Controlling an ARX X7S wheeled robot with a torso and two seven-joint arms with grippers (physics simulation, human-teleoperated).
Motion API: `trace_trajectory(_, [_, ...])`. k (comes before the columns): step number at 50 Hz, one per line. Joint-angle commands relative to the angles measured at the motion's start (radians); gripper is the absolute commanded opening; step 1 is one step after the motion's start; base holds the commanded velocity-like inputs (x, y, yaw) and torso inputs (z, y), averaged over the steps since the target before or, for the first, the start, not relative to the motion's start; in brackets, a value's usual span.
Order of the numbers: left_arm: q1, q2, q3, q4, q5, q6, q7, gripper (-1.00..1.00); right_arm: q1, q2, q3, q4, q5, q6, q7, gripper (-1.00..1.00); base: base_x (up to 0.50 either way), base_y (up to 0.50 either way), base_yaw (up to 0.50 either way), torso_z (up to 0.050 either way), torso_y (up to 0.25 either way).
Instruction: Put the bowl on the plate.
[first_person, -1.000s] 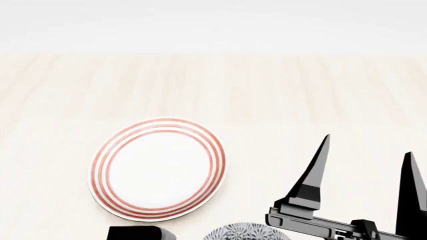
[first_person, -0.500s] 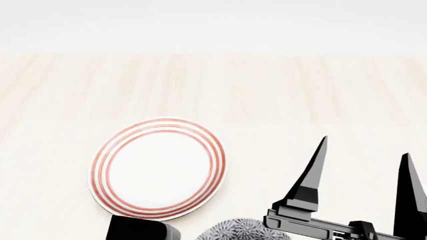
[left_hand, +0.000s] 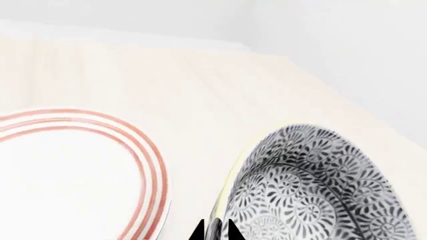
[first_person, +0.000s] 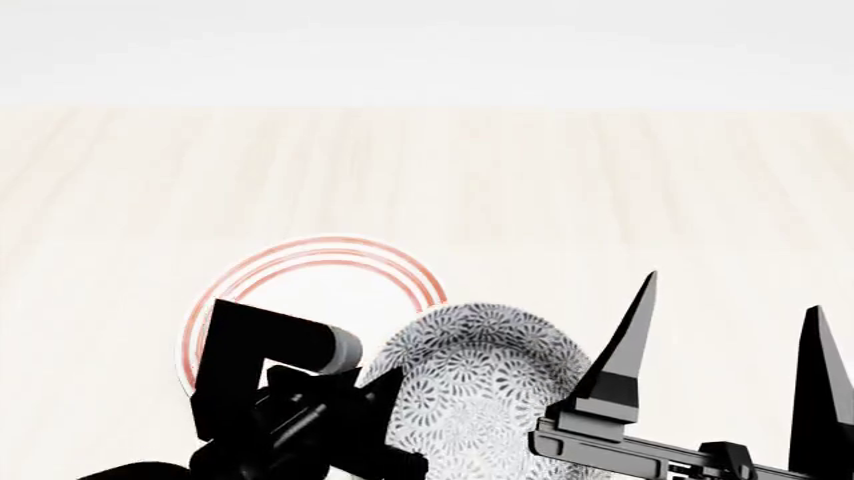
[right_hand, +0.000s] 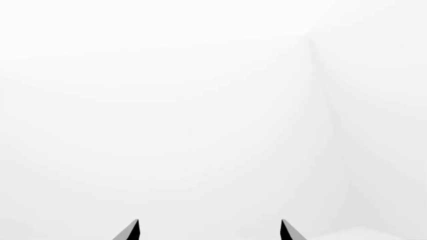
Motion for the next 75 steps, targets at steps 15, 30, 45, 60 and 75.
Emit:
trace_trajectory(15, [-0.254, 0.061, -0.107, -0.374, 0.103, 0.114, 0.027, -1.00, -0.001, -0.009, 0.009, 0.003, -0.012, -0.003, -0.013, 1.00, 0.00, 0.00, 0.00, 0.000, 0.000])
trace_trajectory(30, [-0.435, 0.127, -0.109, -0.834, 0.177, 0.239, 0.108, -1.00, -0.001, -0.004, 0.004, 0.009, -0.007, -0.007, -0.010, 1.00, 0.00, 0.00, 0.00, 0.000, 0.000])
trace_trajectory(45, [-0.538, 0.180, -0.095, -1.058, 0.138, 0.274, 0.136, -1.00, -0.005, 0.002, 0.000, 0.007, -0.002, -0.011, -0.007, 1.00, 0.00, 0.00, 0.00, 0.000, 0.001])
trace_trajectory(60, [-0.661, 0.186, 0.230, -1.325, -0.181, 0.418, 0.129, -1.00, -0.007, 0.008, -0.005, 0.012, 0.001, -0.017, -0.004, 1.00, 0.00, 0.00, 0.00, 0.000, 0.001])
trace_trajectory(75, [-0.721, 0.186, 0.603, -1.446, -0.559, 0.505, 0.109, -1.00, -0.010, 0.011, -0.012, 0.021, 0.000, -0.026, -0.003, 1.00, 0.00, 0.00, 0.00, 0.000, 0.000])
